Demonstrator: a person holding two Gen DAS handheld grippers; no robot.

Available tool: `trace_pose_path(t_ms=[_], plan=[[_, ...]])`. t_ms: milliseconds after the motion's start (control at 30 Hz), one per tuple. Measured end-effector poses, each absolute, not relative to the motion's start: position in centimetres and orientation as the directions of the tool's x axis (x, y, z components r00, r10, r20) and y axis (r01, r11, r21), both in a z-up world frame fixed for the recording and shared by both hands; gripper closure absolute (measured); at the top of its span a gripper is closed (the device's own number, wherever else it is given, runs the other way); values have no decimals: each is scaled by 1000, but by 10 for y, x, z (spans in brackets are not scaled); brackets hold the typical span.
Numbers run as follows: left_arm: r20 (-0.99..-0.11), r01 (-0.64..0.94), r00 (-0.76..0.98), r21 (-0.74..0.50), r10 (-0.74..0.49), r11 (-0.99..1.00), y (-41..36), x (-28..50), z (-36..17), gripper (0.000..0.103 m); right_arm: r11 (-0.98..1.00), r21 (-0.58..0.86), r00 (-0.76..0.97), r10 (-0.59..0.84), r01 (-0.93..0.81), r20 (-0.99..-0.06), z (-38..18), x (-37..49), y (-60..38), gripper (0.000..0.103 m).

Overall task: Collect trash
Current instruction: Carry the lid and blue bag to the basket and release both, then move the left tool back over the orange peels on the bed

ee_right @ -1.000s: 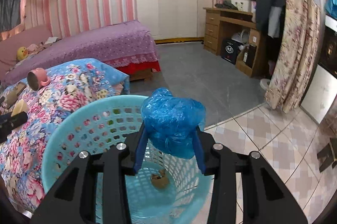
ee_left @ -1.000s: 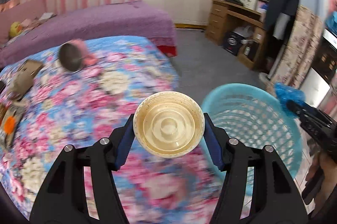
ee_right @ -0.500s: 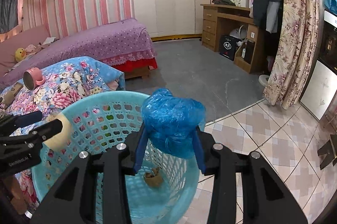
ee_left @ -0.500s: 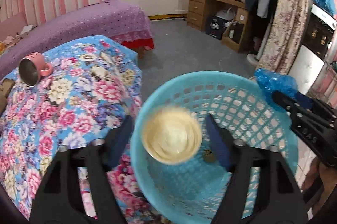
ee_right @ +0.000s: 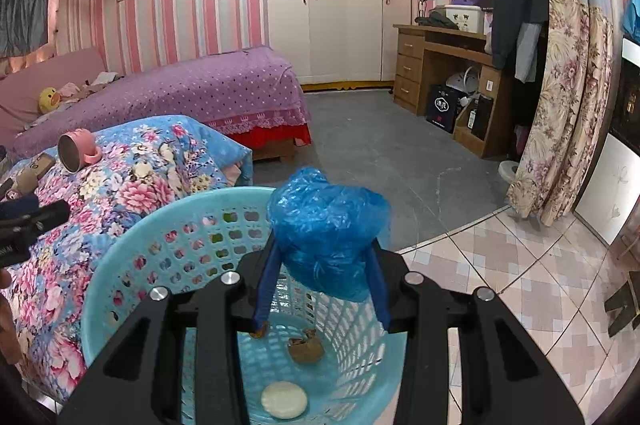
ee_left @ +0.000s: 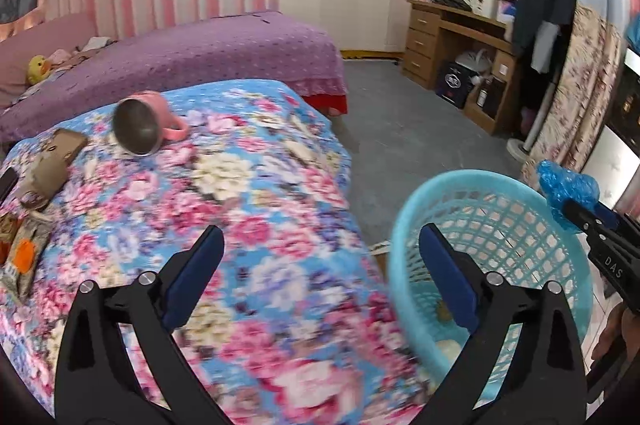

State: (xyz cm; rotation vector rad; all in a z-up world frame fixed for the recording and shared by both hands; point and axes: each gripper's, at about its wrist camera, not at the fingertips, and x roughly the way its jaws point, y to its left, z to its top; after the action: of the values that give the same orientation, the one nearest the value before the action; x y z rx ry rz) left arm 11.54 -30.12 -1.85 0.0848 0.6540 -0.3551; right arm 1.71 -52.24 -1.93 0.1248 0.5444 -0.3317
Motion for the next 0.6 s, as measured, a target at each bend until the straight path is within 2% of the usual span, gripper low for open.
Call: trace_pose_path(t_ms=[100,133,167,200,233,333,400,600], plan=[[-606,327,744,-36,-280,945,-284,115,-16,6,942,31,810,-269,333,-521,-17,19,-514,63],[-605,317,747,-38,-274,948,-277,115,-15,6,943,29,810,-269,332,-520,-17,20,-511,59],[-603,309,751,-41,-270,950,-270,114,-14,6,942,26,810,-272,334,-519,-17,20,-509,52],[-600,303,754,-43,-267,952,-265,114,-13,6,942,25,810,-275,335,-518,-17,21,-507,35],[-597,296,758,-44,-263,954,-258,113,-11,6,941,24,811,-277,337,-515,-17,21,-504,27],[-586,278,771,-39,-247,960,-240,112,-5,6,935,12,800,-296,353,-522,-17,24,-497,21],[-578,268,780,-37,-239,963,-229,112,0,6,924,-1,786,-327,384,-524,-18,26,-494,8],[-561,235,801,-31,-212,971,-186,112,12,6,904,-14,763,-370,428,-530,-9,40,-471,5]])
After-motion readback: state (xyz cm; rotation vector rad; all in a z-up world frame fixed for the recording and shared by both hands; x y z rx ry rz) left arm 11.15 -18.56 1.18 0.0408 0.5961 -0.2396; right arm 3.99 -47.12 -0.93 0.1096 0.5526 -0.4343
